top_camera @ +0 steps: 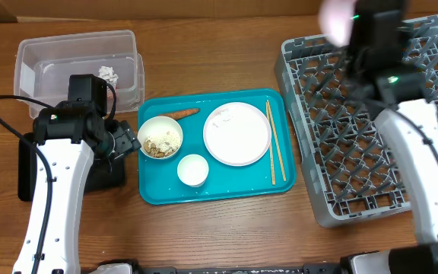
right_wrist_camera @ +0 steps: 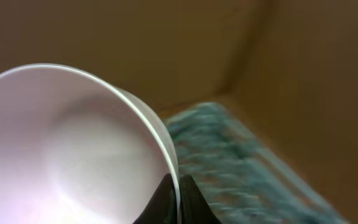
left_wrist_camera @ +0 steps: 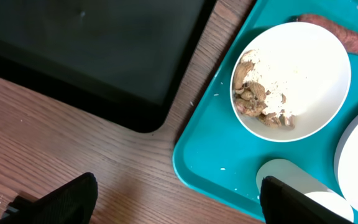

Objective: Sort waste into correct bins and load items into the dishwasher
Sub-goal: 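Lift the pink bowl with the right gripper and place it in the rack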

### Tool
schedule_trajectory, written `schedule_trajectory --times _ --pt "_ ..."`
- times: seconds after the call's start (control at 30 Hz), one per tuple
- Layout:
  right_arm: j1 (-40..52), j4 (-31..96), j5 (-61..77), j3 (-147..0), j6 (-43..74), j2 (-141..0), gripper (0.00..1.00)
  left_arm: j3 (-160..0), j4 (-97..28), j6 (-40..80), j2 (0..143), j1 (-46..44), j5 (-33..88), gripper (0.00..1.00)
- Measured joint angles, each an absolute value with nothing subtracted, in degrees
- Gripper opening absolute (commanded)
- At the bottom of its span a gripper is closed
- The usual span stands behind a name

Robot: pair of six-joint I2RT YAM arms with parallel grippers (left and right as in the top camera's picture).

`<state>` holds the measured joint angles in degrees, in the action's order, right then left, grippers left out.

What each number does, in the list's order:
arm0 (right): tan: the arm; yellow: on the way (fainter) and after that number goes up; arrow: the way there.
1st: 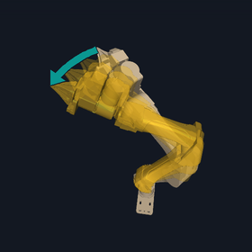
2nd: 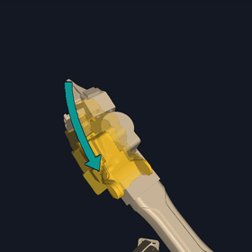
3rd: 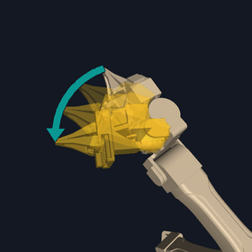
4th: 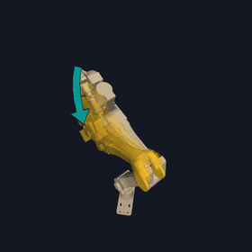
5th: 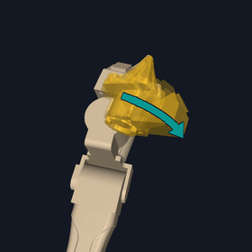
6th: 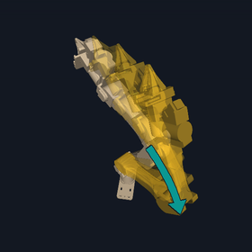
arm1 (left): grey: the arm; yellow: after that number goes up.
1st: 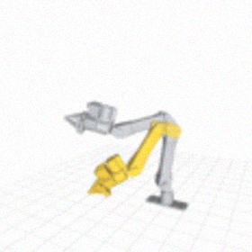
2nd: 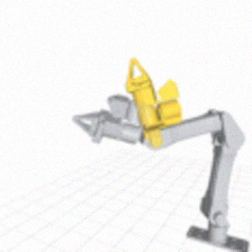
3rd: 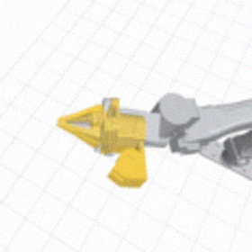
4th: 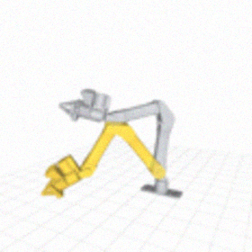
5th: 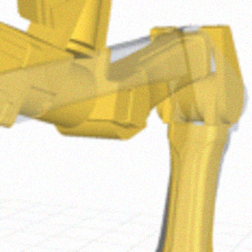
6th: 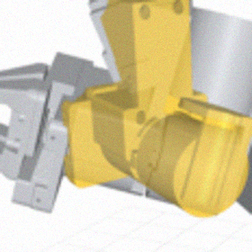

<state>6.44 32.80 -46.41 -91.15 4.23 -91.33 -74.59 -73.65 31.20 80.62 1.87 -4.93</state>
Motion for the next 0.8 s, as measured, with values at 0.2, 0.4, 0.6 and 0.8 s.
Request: schedule_trajectory --times 0.2,0.4,0.6,0.8 --pt "-5.9 23.6 -63.7 -91.0 4.0 -97.8 0.04 -74.6 -73.6 31.2 80.6 1.9 -5.0 0.86" --pt "-15.1 17.6 -68.8 -90.9 2.2 -105.6 0.04 -74.5 -73.7 31.2 80.6 1.9 -4.9 0.86" --pt "-19.9 11.0 -69.9 -90.8 -2.5 -114.3 0.04 -74.5 -74.1 31.2 80.6 1.9 -4.9 0.86" --pt "-19.4 10.8 -69.9 -90.7 -4.1 -120.9 0.04 -74.5 -74.1 31.2 80.6 1.9 -5.0 0.86"
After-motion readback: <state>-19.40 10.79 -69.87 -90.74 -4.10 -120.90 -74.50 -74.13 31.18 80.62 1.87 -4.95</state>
